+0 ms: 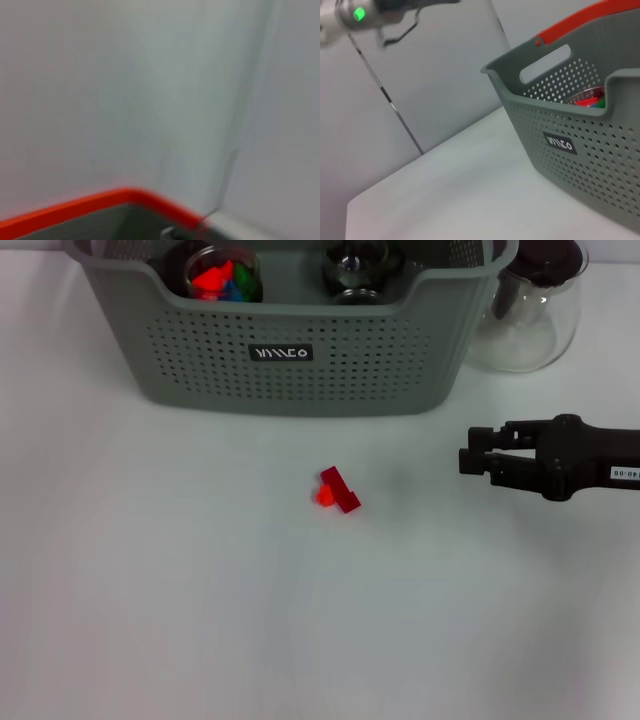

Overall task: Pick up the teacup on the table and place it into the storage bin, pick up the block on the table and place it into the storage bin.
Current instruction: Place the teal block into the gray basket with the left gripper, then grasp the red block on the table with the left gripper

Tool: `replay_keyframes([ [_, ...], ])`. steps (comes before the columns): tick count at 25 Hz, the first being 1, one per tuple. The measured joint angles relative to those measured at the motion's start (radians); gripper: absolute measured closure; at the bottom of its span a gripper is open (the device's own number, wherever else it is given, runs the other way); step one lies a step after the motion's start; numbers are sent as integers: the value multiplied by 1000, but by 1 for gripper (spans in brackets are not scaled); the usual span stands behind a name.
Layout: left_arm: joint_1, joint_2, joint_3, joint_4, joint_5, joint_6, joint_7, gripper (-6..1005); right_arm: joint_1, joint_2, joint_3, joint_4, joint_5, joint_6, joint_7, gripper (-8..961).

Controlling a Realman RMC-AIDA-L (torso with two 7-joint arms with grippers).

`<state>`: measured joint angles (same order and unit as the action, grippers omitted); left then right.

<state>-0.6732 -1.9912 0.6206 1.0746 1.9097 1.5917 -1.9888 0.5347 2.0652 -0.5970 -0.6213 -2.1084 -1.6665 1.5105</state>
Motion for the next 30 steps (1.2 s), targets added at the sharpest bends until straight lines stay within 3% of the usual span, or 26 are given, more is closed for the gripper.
replay_keyframes([
  [2,-63,46,46,-10,113,-79,-102,599,1,1,2,0,1,-1,0,529],
  [3,-92,57,62,-14,177,-114,-140,599,2,1,2,0,2,-1,-1,529],
  [7,-180,64,143,-25,441,-224,-280,600,4,1,2,-2,2,0,-2,529],
  [10,-240,37,246,-56,647,-297,-393,600,4,1,3,-3,2,1,-3,529],
  [17,-290,-44,314,-80,816,-388,-445,561,4,1,0,-1,2,5,-4,529],
  [21,-295,-57,313,-57,842,-386,-465,539,4,1,2,0,2,5,-4,529],
  [26,-218,-86,293,90,788,-368,-465,508,2,1,3,0,2,4,-4,529],
  [30,-36,-131,286,334,528,-308,-378,483,3,1,4,0,2,2,-2,529],
])
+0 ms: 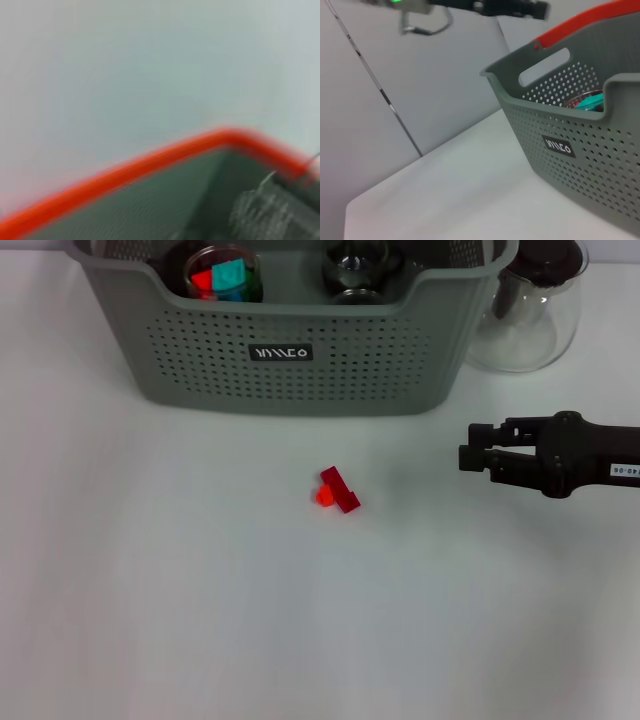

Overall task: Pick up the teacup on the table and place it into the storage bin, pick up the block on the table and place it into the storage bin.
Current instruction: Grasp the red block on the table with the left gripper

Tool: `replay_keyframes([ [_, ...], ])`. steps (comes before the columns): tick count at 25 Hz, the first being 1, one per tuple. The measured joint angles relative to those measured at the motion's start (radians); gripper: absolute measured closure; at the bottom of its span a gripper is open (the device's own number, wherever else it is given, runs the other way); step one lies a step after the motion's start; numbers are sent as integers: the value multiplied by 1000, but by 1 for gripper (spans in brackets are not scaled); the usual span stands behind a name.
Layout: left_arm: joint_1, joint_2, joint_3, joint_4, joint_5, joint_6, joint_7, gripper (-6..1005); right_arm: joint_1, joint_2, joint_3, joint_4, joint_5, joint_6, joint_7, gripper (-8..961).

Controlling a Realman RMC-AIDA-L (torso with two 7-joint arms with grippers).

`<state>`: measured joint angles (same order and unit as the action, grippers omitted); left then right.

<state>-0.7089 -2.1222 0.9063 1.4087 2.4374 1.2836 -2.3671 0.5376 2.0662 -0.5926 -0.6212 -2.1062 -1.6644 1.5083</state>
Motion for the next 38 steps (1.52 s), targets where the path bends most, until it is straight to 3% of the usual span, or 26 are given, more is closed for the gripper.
replay_keyframes([
  [3,187,-29,-2,132,-307,58,135,474,0,0,0,0,0,1,3,529],
  [5,317,-42,-5,145,-506,106,286,476,1,0,0,0,0,5,3,529],
  [7,413,-49,-21,93,-654,173,461,476,1,0,1,0,0,6,5,529],
  [10,458,-49,-115,-130,-747,318,717,476,1,-2,1,0,0,2,12,529],
  [15,423,-33,-202,-566,-637,406,1127,477,2,-6,5,-5,1,-4,33,529],
  [22,322,-50,-130,-906,-540,175,1468,477,-2,-10,14,-2,2,-4,42,529],
  [29,250,-52,-130,-1024,-539,25,1599,478,-4,-11,16,-2,2,-5,47,529],
  [38,175,-55,-134,-1121,-542,-110,1634,477,-6,-11,16,-1,2,-5,47,529],
])
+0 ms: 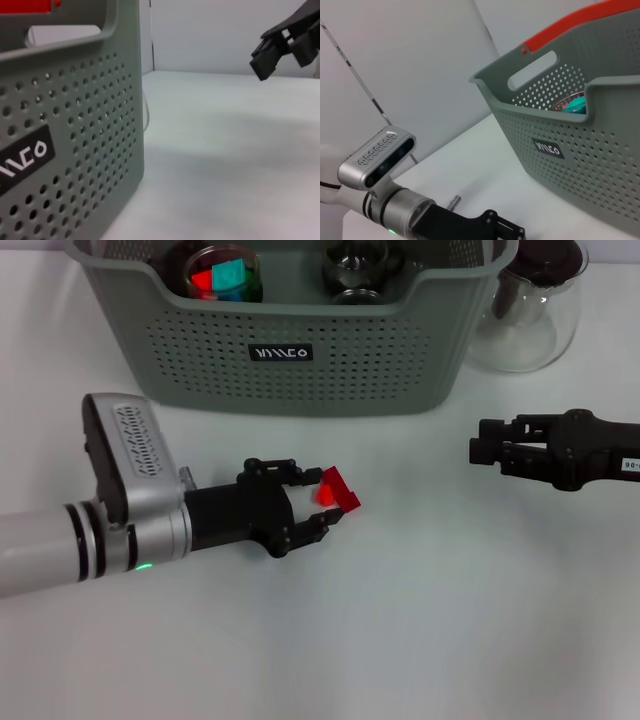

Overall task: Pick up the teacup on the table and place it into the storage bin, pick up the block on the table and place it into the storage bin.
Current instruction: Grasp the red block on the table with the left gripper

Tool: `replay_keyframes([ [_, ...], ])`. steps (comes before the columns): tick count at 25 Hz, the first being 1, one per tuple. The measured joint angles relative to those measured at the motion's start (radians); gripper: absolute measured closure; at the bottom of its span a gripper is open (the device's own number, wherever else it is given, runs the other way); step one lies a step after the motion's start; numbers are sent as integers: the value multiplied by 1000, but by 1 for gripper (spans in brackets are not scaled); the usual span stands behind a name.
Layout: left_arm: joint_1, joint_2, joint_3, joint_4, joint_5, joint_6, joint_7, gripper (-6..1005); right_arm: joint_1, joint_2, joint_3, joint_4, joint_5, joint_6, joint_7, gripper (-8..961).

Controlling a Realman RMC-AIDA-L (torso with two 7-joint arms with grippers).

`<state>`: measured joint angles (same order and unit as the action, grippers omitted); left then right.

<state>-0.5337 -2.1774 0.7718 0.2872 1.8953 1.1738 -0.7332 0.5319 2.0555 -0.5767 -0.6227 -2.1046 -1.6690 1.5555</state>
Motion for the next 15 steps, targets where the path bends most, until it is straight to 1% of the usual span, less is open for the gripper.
replay_keyframes([
  [15,-38,-1,-3,-59,-16,-90,29,504,-4,0,-1,2,-2,0,0,529],
])
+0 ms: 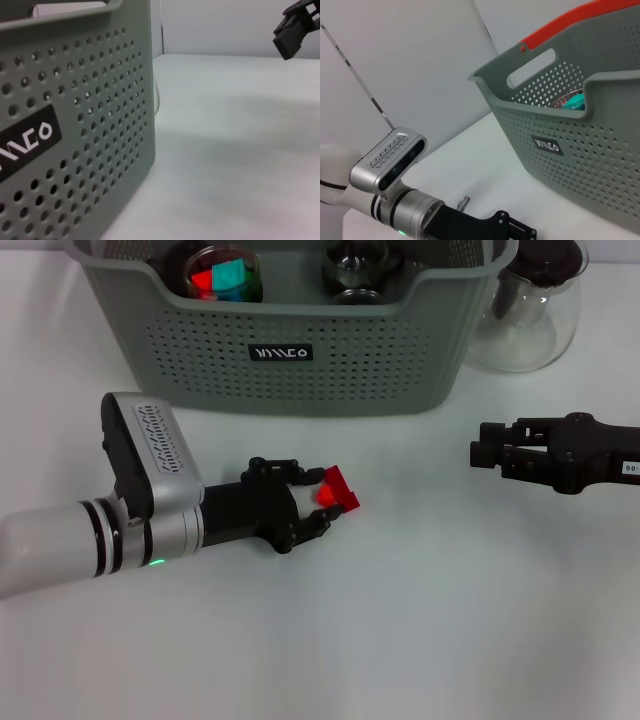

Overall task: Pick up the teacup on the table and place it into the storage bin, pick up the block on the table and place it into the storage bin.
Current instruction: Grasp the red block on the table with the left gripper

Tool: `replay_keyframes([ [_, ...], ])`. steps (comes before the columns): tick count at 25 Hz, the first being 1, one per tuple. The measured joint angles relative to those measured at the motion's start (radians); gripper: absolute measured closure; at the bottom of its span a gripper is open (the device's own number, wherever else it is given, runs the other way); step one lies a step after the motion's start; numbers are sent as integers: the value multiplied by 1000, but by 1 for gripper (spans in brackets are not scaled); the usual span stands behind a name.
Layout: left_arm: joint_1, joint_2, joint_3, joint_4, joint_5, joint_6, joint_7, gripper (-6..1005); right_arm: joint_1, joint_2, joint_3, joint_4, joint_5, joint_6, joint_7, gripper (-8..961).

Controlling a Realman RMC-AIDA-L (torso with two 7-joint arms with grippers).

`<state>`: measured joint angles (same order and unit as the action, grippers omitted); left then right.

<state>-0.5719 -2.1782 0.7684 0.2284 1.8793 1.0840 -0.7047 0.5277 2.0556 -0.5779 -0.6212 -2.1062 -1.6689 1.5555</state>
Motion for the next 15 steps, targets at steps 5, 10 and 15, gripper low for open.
replay_keyframes([
  [5,-4,0,3,-2,0,-6,-1,521,0,0,1,0,0,0,0,529],
  [10,-4,0,2,-3,0,-4,-7,609,0,0,1,0,-1,1,-1,529],
  [15,10,6,-1,25,4,50,-65,787,0,0,1,0,-1,1,-1,529],
])
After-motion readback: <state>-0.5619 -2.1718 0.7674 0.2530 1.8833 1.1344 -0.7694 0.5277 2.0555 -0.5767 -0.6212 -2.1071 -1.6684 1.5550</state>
